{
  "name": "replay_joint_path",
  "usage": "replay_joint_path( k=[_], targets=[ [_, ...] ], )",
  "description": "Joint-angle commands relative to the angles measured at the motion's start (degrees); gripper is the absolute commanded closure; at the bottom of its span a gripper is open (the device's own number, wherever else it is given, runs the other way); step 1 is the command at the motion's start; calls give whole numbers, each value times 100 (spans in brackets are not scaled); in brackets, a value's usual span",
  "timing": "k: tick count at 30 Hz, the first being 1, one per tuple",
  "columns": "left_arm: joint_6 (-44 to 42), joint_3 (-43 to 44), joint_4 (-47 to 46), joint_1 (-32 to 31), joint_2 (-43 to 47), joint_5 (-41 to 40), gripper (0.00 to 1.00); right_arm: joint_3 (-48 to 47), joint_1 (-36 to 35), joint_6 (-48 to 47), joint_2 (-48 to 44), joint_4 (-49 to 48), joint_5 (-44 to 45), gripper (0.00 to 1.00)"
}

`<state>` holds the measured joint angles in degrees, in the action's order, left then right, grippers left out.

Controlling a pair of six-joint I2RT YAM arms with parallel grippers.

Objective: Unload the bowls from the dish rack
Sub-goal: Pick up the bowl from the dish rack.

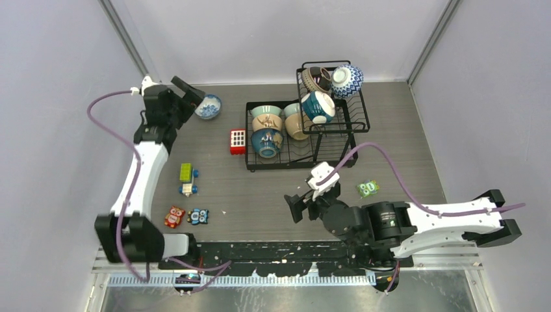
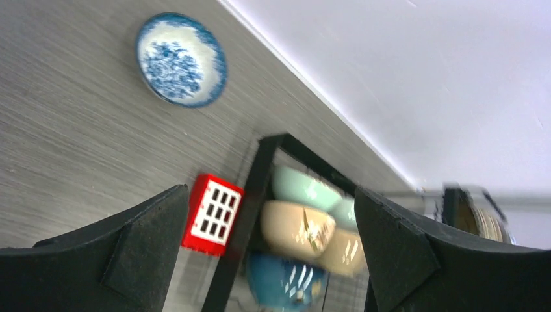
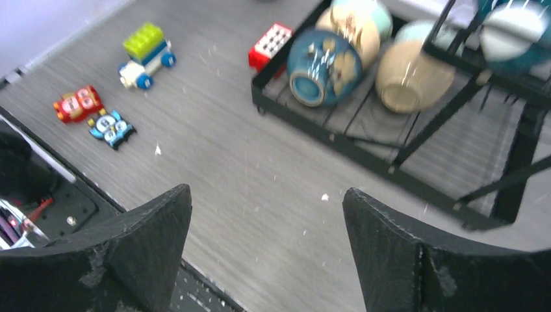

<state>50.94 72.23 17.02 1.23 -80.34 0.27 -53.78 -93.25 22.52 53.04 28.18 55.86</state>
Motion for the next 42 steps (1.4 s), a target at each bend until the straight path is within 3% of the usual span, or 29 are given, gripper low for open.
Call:
replay_joint_path(
  k=[1,5,11,16,20,28,35,42],
  targets=[
    [-937,-913,-305,-506,1385,17,0,-996,54,-1804,100,-771,424,12],
    [-1489,-1517,-236,-968,2520,-68,0,-2871,938,-1592,728,332,-295,7],
    [-1752,-2186,-133,-1064,3576,1177,1,-3885,2570,-1438,899,241,-1273,4],
    [-1580,-2756,-271,-1064,3977,1401,1,-3719,4614,-509,845,-208,-2510,7],
    [-1445,-3032,-279,-1085,3964,1367,2,-3364,6554,905,821,-692,-3801,7],
    [-1286,-2907,42,-1090,3299,1555,4,-1557,9412,3425,879,-2959,-5967,8],
    [-1508,-2622,179,-1095,2806,1861,4,-70,10225,4904,1121,-5571,-6863,11],
    [-1349,-2591,161,-1064,2583,1905,7,135,10567,5100,1875,-6708,-7263,13]
  ],
)
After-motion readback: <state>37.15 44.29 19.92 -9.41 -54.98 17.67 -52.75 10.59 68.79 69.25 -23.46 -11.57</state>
